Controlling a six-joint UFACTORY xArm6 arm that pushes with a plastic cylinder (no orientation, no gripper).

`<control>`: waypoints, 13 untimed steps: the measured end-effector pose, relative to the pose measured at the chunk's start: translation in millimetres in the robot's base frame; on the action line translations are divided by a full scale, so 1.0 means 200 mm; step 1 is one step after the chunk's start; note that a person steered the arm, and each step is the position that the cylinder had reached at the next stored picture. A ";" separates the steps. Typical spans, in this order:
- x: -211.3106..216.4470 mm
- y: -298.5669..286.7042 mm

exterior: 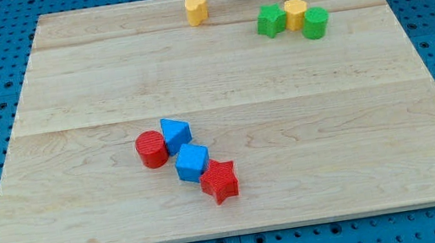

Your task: Place the green star vertical to the yellow hexagon

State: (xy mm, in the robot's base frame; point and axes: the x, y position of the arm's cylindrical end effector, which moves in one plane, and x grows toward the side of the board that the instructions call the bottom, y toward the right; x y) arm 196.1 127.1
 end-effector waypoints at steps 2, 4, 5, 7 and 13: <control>0.34 0.06; 0.41 -0.35; 0.54 -0.46; 0.82 -0.47; 0.44 0.41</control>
State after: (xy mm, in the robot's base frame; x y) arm 283.9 209.2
